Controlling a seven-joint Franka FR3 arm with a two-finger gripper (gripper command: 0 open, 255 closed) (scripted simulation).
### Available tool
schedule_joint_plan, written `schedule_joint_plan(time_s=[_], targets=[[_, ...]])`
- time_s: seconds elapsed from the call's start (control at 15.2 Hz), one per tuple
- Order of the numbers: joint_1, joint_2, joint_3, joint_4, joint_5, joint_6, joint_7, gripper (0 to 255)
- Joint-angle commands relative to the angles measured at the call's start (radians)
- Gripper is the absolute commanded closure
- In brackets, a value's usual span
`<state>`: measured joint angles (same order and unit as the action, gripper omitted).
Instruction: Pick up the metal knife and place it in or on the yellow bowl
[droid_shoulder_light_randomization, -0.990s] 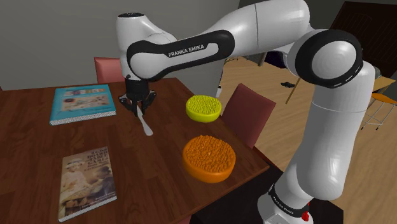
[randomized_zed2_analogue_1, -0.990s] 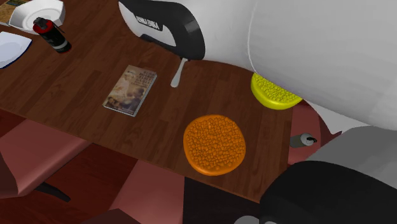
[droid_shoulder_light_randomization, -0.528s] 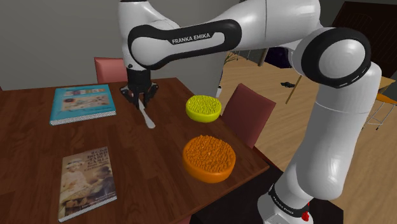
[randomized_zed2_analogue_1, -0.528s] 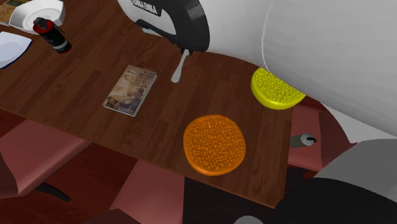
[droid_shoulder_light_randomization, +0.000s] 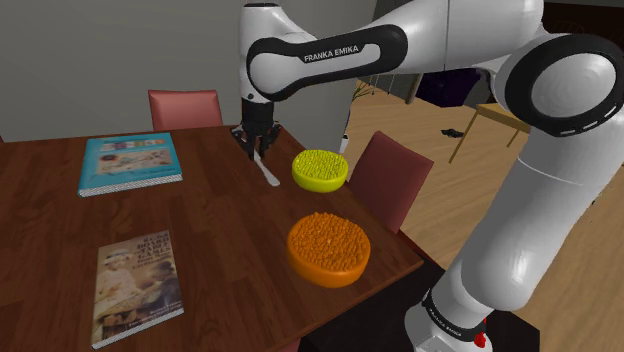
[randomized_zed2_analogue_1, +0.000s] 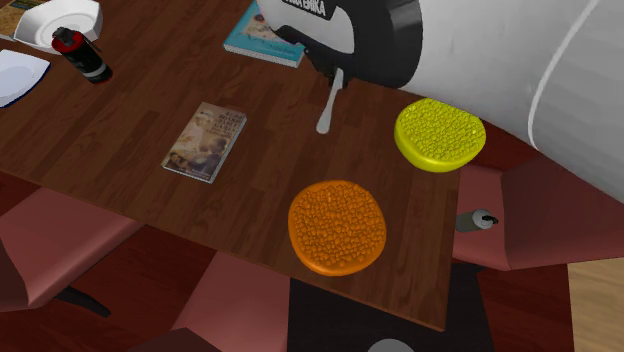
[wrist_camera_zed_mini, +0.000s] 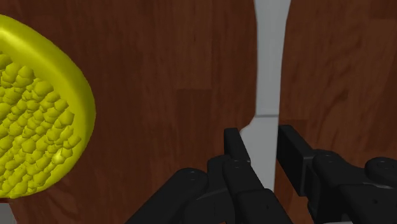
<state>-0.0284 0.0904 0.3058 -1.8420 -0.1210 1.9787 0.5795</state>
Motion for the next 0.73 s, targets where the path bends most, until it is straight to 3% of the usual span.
schedule_joint_plan(time_s=[0.0,0.66], targets=[[-0.027,-0.037,-0.020,-0.047,0.015,0.017,-0.052,255],[-0.146,-0.145,-0.139,-0.173,0.058,0.056,-0.304,255]])
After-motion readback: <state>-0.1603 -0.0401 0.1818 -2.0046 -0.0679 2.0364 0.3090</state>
